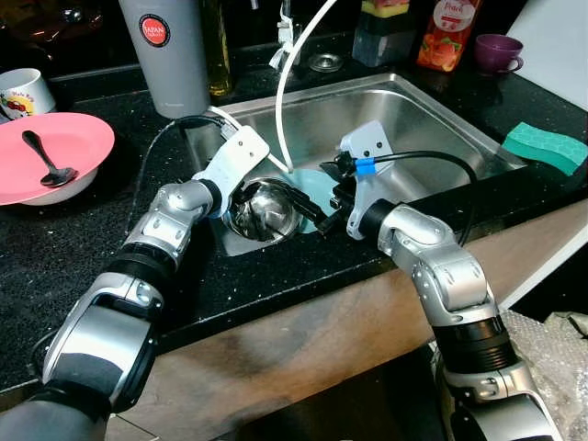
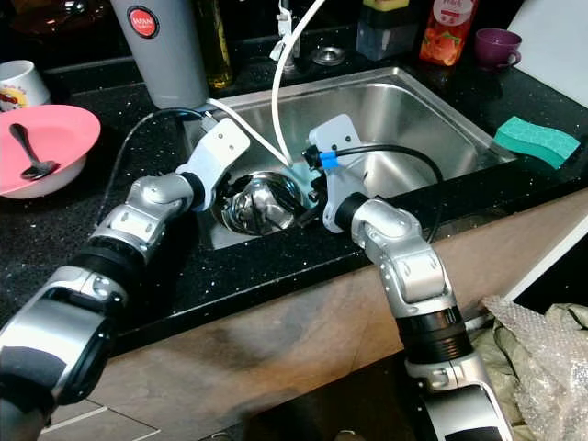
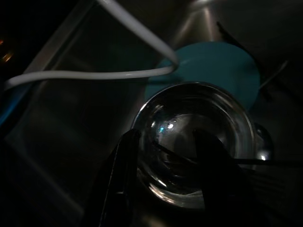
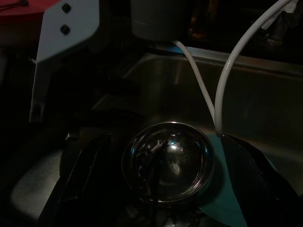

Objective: Kitchen organization

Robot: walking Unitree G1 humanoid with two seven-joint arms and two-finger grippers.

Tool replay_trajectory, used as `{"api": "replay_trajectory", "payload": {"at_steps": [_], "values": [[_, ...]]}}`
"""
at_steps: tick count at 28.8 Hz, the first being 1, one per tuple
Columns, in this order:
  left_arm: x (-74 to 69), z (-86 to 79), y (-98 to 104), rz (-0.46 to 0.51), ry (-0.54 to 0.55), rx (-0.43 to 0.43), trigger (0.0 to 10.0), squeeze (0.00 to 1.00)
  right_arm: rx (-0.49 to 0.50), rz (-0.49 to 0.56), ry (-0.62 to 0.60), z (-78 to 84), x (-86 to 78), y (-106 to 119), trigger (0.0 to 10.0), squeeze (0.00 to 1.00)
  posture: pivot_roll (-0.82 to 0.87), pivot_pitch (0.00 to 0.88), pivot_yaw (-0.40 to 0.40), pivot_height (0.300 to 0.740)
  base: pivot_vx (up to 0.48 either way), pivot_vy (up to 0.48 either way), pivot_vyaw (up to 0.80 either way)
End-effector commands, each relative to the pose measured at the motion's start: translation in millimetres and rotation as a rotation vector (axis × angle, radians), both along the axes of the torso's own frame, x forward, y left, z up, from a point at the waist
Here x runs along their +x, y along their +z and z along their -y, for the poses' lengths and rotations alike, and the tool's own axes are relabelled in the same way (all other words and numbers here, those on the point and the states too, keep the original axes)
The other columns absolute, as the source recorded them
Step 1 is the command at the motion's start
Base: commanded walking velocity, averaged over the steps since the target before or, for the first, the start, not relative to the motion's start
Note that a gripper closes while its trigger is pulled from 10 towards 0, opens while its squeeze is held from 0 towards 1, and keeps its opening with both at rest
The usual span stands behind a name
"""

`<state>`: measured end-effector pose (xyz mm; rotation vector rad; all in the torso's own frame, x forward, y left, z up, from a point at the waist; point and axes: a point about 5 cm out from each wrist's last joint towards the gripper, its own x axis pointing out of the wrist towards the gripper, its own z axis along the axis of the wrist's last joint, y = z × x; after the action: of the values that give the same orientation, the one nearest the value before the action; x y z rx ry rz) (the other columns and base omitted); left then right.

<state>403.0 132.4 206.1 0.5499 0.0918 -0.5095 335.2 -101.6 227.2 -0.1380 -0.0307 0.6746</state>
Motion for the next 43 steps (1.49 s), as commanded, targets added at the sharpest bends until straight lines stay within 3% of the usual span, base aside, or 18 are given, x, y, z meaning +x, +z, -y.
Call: {"api": "replay_trajectory", "payload": {"at_steps": [1,5,8,9,11,12,15,19,24,32,37,40,42,43], "values": [[2.8,-7.3,10.1,0.018,0.038,-0.005,10.0,0.0,-0.004,0.002,0.008,-1.9,1.1,0.5,10.0,0.0,0.02,0.097,0.003,0.74,0.0,0.0,0.0],[6.5,-9.9,24.4,0.03,0.105,-0.042,10.0,0.0,-0.005,0.003,0.007,-1.6,1.1,0.6,10.0,0.0,0.02,0.097,0.002,0.74,0.0,0.0,0.0],[12.3,-15.5,49.7,0.066,0.227,-0.167,10.0,0.0,-0.005,0.004,0.005,-0.9,1.1,0.7,10.0,0.0,0.02,0.097,0.002,0.74,0.0,0.0,0.0],[14.4,-19.7,68.7,0.107,0.281,-0.259,10.0,0.0,-0.006,0.004,0.005,-0.4,1.2,0.9,10.0,0.0,0.02,0.097,0.002,0.74,0.0,0.0,0.0],[14.8,-21.3,76.6,0.122,0.296,-0.299,10.0,0.0,-0.006,0.004,0.004,-0.2,1.3,0.9,10.0,0.0,0.02,0.097,0.002,0.74,0.0,0.0,0.0],[15.5,-28.9,95.0,0.179,0.37,-0.355,10.0,0.0,-0.006,0.005,0.003,0.2,1.4,1.2,10.0,0.0,0.02,0.096,-0.002,0.74,0.0,0.0,0.0],[13.9,-47.8,121.5,0.258,0.498,-0.336,10.0,0.0,-0.004,0.006,0.005,0.1,1.5,1.9,10.0,0.0,0.02,0.094,-0.002,0.74,0.0,0.0,0.0],[9.9,-66.4,136.3,0.258,0.545,-0.308,10.0,0.0,-0.002,0.009,0.008,-0.7,1.7,2.7,10.0,0.0,0.02,0.092,0.0,0.74,0.0,0.0,0.0],[3.8,-92.5,142.9,0.265,0.647,-0.312,10.0,0.0,-0.001,0.011,0.012,-1.0,1.6,3.3,10.0,0.0,0.02,0.092,0.001,0.74,0.0,0.0,0.0],[-11.2,-136.5,123.7,0.196,0.85,-0.569,10.0,0.0,-0.012,0.011,0.019,1.0,1.1,3.9,10.0,0.0,0.02,0.095,-0.003,0.74,0.0,0.0,0.0],[-19.5,-146.7,120.9,0.185,0.881,-0.58,10.0,0.0,-0.017,0.01,0.023,1.3,0.7,3.7,10.0,0.0,0.02,0.094,-0.004,0.74,0.0,0.0,0.0],[-34.8,-159.0,119.0,0.191,0.909,-0.544,10.0,0.0,-0.025,0.009,0.032,1.4,-0.1,2.9,10.0,0.0,0.02,0.093,-0.006,0.74,0.0,0.0,0.0],[-34.8,-159.0,119.0,0.191,0.909,-0.544,10.0,0.0,-0.025,0.009,0.032,1.4,-0.1,2.9,10.0,0.0,0.02,0.093,-0.006,0.74,0.0,0.0,0.0],[-44.8,-165.8,119.9,0.232,0.909,-0.522,10.0,0.0,-0.029,0.007,0.037,1.5,-0.5,2.4,10.0,0.0,0.03,0.09,-0.012,0.74,0.0,0.0,0.0]]}}
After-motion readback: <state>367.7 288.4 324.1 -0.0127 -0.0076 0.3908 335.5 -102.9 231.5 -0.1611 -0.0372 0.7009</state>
